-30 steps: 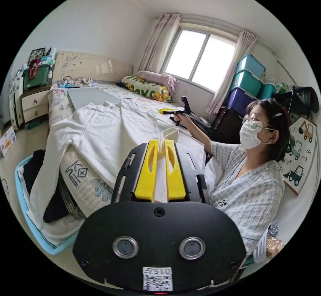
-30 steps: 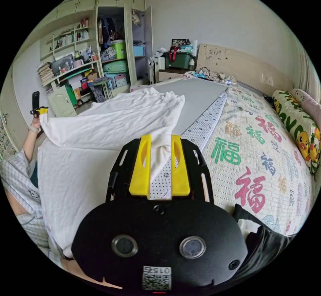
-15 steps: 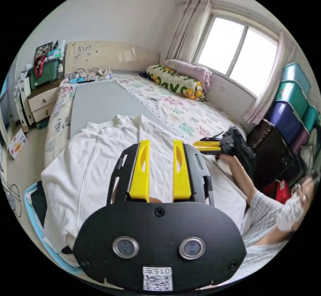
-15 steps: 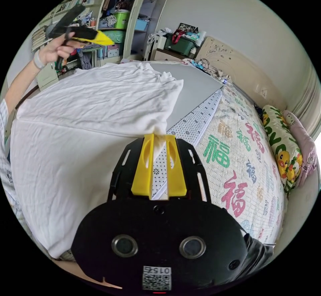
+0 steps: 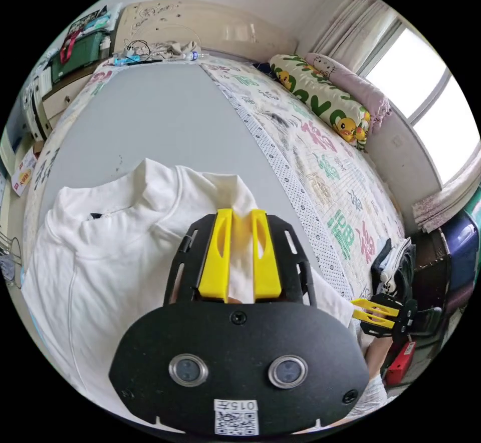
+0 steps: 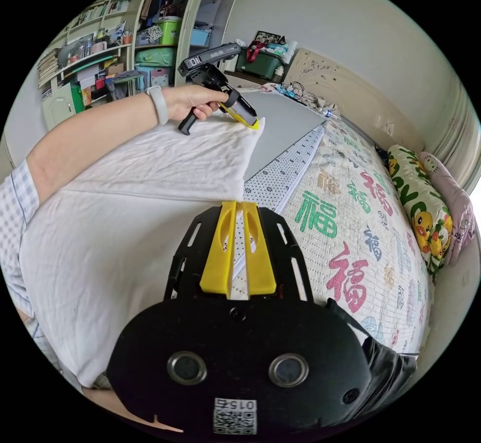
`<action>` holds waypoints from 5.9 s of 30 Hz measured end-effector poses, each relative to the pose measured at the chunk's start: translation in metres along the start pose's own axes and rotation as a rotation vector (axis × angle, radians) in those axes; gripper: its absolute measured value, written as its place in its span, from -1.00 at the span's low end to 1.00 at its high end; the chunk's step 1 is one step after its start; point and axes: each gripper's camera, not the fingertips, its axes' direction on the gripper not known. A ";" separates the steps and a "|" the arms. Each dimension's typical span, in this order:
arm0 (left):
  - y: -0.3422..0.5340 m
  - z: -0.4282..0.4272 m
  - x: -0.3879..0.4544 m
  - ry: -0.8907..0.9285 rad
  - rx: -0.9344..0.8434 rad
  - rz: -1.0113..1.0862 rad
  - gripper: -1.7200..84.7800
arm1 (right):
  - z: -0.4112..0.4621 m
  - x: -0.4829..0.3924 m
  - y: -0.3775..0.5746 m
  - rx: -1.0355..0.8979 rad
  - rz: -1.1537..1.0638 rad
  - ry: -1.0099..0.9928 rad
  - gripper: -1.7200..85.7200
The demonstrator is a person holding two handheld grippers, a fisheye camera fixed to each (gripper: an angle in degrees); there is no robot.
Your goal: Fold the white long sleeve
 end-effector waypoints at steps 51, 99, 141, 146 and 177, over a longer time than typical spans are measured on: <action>0.483 -0.273 0.127 0.286 0.116 0.939 -0.77 | -0.177 -0.301 -0.033 0.010 -0.757 -0.627 -0.81; 1.210 -0.058 -0.383 0.101 0.661 -1.377 -0.60 | -0.157 -0.302 -0.139 -0.066 -0.578 -0.691 -0.83; 0.437 -0.353 0.346 0.008 0.086 1.267 -0.95 | -0.145 -0.126 0.008 0.309 -0.374 -0.544 -0.77; 0.393 -0.379 0.383 -0.108 0.047 1.353 -0.95 | -0.093 -0.127 -0.008 0.215 -0.394 -0.640 -0.76; 0.334 -0.496 0.302 -0.307 0.132 1.463 -0.95 | -0.046 -0.084 0.041 0.111 -0.564 -0.689 -0.71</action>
